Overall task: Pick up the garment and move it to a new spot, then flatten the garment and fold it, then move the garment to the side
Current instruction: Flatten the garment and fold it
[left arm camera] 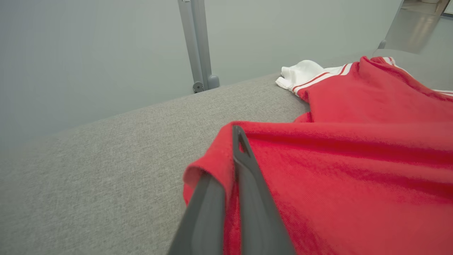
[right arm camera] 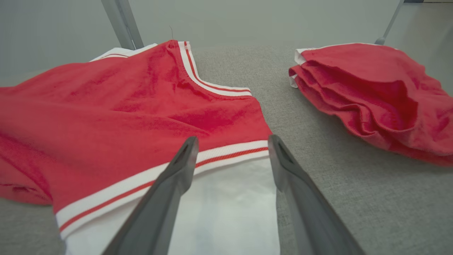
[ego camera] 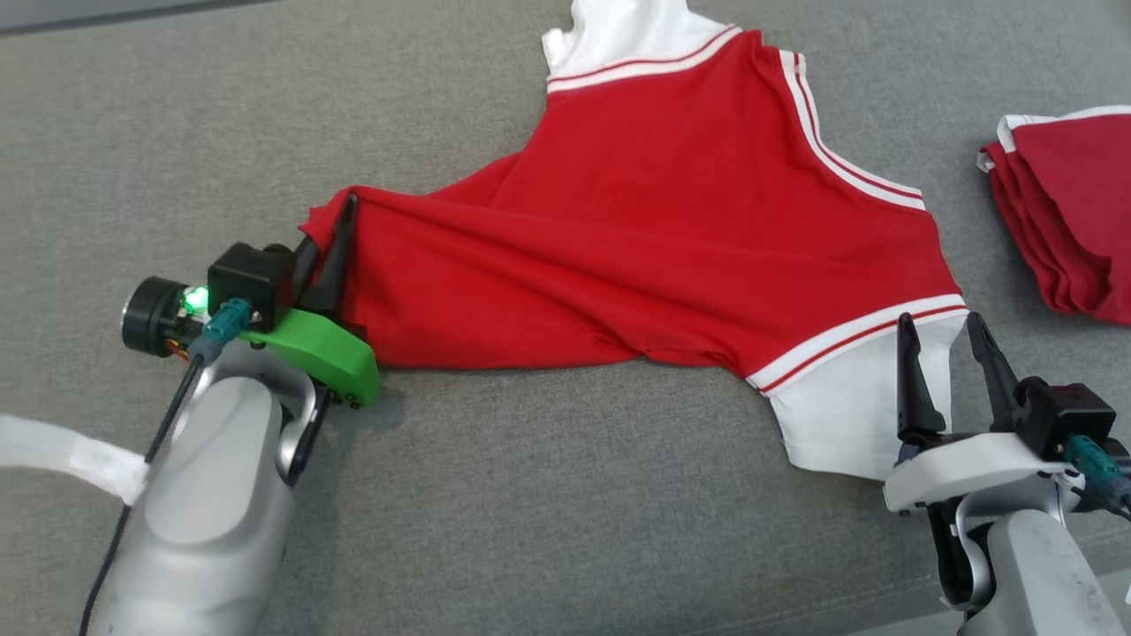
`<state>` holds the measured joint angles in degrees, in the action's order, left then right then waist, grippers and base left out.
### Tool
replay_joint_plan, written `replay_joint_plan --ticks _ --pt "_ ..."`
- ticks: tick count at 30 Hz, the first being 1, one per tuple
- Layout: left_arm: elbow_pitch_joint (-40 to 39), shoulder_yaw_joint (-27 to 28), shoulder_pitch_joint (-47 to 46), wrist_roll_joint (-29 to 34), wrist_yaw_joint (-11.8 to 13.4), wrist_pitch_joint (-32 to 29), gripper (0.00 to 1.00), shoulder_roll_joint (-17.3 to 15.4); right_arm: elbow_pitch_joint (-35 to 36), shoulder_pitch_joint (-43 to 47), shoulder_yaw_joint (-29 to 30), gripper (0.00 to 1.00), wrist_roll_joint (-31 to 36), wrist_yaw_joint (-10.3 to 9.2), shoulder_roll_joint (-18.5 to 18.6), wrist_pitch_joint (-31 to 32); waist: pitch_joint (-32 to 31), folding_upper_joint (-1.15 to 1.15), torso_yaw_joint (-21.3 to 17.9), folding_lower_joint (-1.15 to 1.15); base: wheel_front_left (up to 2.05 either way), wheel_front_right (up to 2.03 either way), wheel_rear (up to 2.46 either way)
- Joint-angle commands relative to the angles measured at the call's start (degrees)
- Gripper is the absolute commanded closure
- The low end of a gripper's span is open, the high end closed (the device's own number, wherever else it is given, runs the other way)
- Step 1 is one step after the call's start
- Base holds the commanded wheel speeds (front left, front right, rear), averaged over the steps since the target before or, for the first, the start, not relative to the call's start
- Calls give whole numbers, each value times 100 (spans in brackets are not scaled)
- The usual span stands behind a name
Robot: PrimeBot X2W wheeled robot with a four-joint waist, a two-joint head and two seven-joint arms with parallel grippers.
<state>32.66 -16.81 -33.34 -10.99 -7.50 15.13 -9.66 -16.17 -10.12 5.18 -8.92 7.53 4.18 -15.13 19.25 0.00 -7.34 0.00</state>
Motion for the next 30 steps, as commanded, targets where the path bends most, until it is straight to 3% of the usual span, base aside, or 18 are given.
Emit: replay_joint_plan --ticks 1,2,3,4,7,8,9,10,11,21,30 --pt "279 -4 -272 -47 6 -1 100 -95 35 -121 -37 0 -15 -9 -31 -2 453 0 -318 0 0 0 0" --pt "473 -18 -400 -66 6 0 100 -122 43 -143 -60 0 -17 -9 -40 -2 495 0 -355 0 0 0 0" --pt "627 9 -525 -100 7 -1 69 -131 41 -173 -66 0 -25 -9 -53 -2 529 0 -386 0 0 0 0" --pt "748 15 -632 -85 7 -1 51 -143 45 -194 -71 0 -26 -9 -64 -2 545 0 -408 0 0 0 0" --pt "956 262 -778 -165 69 -1 38 -96 47 -227 -50 0 -31 -9 -82 -2 536 0 -413 0 0 0 0" --pt "941 350 -800 -158 99 0 20 -79 46 -227 -41 0 -29 -9 -90 -2 516 0 -393 0 0 0 0" --pt "921 427 -803 -145 106 -1 19 -57 41 -224 -42 0 -22 -9 -96 -2 487 0 -366 0 0 0 0" --pt "923 513 -775 -169 107 -1 5 -21 15 -221 -48 0 -17 -9 -100 -2 444 0 -337 0 0 0 0" --pt "932 571 -730 -175 100 0 0 6 -15 -218 -50 0 -11 -9 -100 -1 381 0 -301 0 0 0 0" --pt "7 1428 862 -227 40 -2 0 433 -264 276 -40 0 27 -9 -101 -1 -982 0 61 0 0 0 0" --pt "-915 1245 2838 -492 0 -1 0 668 -279 810 52 0 5 -9 -106 -2 -1535 0 195 0 0 0 0"
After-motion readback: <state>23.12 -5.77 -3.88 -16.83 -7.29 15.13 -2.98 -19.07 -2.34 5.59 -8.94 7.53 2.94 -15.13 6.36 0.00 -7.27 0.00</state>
